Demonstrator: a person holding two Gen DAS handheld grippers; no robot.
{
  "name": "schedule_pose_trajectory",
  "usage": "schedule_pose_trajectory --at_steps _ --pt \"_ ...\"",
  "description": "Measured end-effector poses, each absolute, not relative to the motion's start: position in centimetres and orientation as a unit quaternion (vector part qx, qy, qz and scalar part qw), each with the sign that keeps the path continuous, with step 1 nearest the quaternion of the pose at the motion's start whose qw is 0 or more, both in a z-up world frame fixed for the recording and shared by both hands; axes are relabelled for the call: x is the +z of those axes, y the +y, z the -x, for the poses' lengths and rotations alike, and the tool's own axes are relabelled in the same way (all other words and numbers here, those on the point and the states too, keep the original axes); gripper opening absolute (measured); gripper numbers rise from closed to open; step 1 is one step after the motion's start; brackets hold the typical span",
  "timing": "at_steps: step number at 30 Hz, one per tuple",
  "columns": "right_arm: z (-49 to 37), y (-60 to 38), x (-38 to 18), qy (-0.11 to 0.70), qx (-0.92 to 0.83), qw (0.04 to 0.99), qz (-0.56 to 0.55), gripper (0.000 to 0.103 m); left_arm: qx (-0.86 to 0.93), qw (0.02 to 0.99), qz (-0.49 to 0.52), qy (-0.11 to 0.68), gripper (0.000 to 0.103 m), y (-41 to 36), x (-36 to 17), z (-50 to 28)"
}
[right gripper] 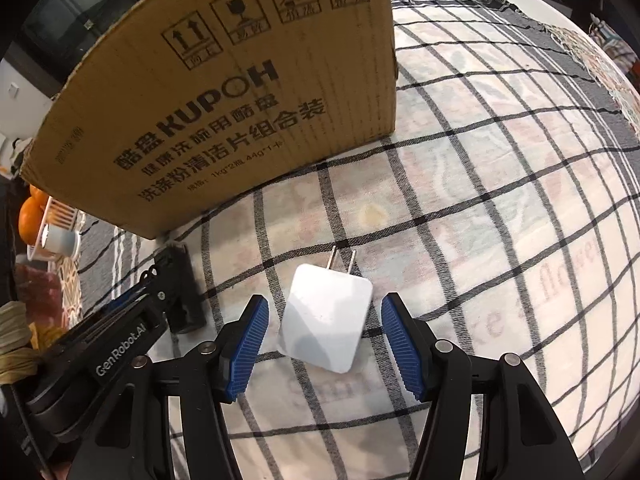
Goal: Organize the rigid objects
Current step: 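Grasp the black phone holder with the left tool while the right tool grasps the white charger plug, then lift and carry the black holder with the left tool while the right tool carries the charger to the box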
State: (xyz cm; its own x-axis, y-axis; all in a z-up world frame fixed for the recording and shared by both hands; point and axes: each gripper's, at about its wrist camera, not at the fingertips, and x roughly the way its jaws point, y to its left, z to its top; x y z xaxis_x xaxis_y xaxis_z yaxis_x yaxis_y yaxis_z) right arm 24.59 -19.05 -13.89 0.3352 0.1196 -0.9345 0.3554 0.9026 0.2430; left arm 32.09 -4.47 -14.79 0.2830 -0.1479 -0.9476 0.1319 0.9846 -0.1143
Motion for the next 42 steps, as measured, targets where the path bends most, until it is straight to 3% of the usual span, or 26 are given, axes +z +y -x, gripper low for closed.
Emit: schedule_pose_trajectory --at_steps 10,18,28,42 --pt "-25.2 -18.4 -15.3 0.579 -0.077 0.786 -0.203 0.06 -0.072 0.804 -0.008 0.59 0.031 -5.0 -16.0 -32.4" --pt "-24.7 -17.9 -16.2 0.57 -0.061 0.797 -0.189 0.052 -0.084 0.812 -0.019 0.578 0.029 -5.9 -16.0 -30.9" --pt "-23.8 -18.5 -16.1 0.548 -0.033 0.817 -0.176 0.051 -0.094 0.832 -0.022 0.546 0.029 -4.8 -14.0 -28.2" --pt "-22.4 -19.7 -12.0 0.507 -0.014 0.846 -0.165 0.051 -0.106 0.852 -0.005 0.513 0.028 -4.0 -10.6 -25.6"
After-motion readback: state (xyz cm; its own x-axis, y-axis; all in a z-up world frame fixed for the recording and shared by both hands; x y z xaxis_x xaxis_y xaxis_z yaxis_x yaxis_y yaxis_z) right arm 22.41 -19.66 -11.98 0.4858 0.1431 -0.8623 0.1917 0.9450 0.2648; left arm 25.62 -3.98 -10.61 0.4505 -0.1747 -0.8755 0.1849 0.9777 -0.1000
